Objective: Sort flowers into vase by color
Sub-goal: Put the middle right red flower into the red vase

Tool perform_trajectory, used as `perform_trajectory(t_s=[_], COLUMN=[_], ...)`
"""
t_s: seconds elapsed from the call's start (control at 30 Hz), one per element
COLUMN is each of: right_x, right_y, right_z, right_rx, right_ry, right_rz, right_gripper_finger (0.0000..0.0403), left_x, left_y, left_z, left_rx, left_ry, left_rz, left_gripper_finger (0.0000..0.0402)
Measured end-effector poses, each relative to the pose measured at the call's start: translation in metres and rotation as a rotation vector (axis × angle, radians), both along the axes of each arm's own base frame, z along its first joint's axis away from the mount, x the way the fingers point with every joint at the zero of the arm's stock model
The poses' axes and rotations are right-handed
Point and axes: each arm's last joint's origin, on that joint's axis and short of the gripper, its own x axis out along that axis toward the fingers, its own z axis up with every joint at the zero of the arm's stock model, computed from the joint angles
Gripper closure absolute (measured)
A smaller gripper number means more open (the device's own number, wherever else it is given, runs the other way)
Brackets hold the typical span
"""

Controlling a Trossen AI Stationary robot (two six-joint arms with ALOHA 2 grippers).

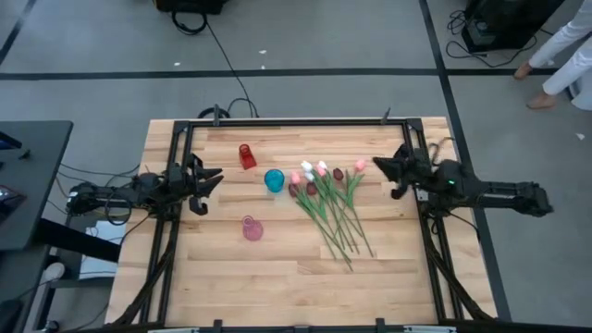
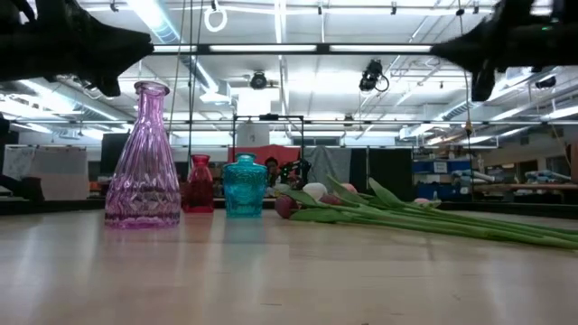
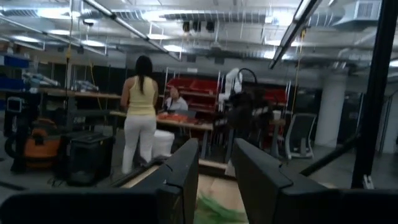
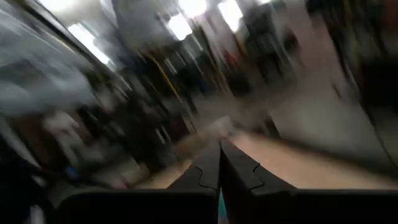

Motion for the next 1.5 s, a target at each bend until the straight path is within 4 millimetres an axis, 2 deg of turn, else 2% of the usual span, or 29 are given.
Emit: perform_trajectory(t_s=[0.13, 0.27, 0.47, 0.63, 0.83, 1.1, 1.3, 1.5], right_x=[0.025, 0.052, 0.092, 0.119, 0.147, 0.16, 0.161, 0.156], right_y=[-0.004, -0.007, -0.01, -0.009, -0.006, -0.007, 0.01, 0.015], right_z=[0.006, -0.002, -0.018, -0.03, -0.04, -0.042, -0.046, -0.055], right_rx=[0.191, 0.366, 0.583, 0.84, 0.9, 0.9, 0.937, 0.95], right_ry=[0.234, 0.544, 0.875, 1.027, 1.145, 1.323, 1.455, 1.481], right_rz=[-0.035, -0.067, -0.088, -0.126, -0.2, -0.335, -0.289, -0.273], right_gripper_finger=[0.0389, 0.0383, 0.0325, 0.0264, 0.0252, 0.0269, 0.0273, 0.0273], left_x=[-0.001, -0.001, -0.001, -0.001, -0.001, -0.001, 0.0, 0.0], left_y=[0.0, 0.0, 0.0, 0.0, 0.0, 0.0, 0.0, 0.0], left_z=[0.002, 0.002, 0.004, 0.003, 0.003, 0.002, 0.001, 0.001], left_rx=[-0.023, -0.033, -0.047, -0.05, -0.05, -0.053, -0.069, -0.069], left_ry=[-0.024, -0.028, -0.053, -0.048, -0.043, -0.041, -0.029, -0.03], left_rz=[-0.009, -0.012, -0.02, -0.022, -0.021, -0.023, -0.028, -0.028], left_gripper_finger=[0.0295, 0.0295, 0.0295, 0.0295, 0.0295, 0.0295, 0.0295, 0.0295])
